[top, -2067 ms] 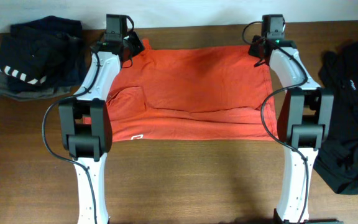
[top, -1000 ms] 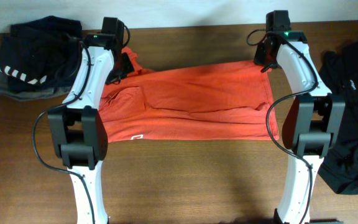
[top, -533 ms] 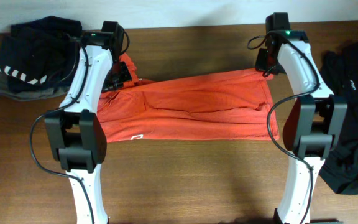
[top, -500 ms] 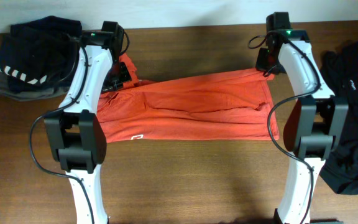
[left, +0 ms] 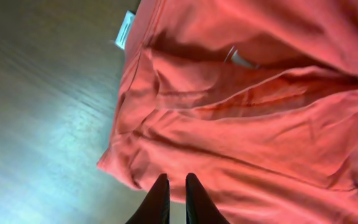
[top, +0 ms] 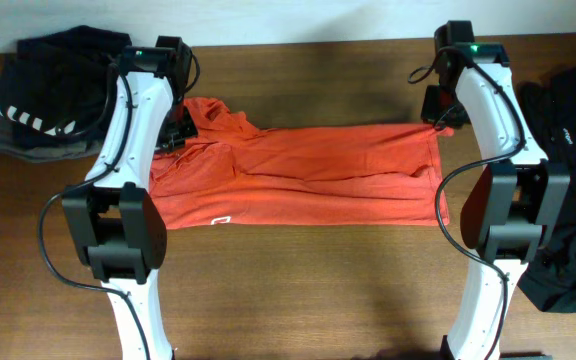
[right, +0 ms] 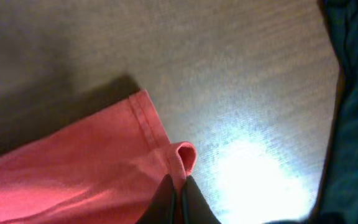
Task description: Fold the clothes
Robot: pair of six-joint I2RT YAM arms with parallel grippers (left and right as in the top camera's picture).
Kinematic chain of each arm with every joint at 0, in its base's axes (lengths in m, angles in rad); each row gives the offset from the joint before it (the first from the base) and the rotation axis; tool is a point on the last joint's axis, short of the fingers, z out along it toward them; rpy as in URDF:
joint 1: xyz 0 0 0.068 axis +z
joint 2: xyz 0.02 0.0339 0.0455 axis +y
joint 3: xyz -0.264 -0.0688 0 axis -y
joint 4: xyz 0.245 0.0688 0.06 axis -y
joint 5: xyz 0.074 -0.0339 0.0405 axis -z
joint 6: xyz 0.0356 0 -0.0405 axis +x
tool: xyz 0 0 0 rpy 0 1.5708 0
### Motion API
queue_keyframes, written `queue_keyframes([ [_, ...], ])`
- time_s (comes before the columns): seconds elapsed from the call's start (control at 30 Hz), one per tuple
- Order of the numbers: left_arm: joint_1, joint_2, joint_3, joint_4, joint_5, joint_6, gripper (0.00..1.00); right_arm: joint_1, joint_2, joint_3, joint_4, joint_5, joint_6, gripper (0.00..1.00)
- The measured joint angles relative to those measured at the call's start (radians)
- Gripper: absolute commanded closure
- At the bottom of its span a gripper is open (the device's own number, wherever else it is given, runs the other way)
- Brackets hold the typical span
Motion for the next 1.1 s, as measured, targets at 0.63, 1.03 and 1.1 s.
queue_keyframes([
  [0.63, 0.000, 0.000, 0.000, 0.144, 0.138, 0.085, 0.01, 0.000, 0.000, 0.000, -0.099, -0.013, -0.003, 0.12],
  [1.03, 0.000, 0.000, 0.000, 0.340, 0.360, 0.084, 0.01, 0.000, 0.000, 0.000, -0.068, -0.113, -0.002, 0.10],
  [1.1, -0.003, 0.000, 0.000, 0.351, 0.380, 0.073, 0.01, 0.000, 0.000, 0.000, -0.068, -0.116, -0.002, 0.10],
])
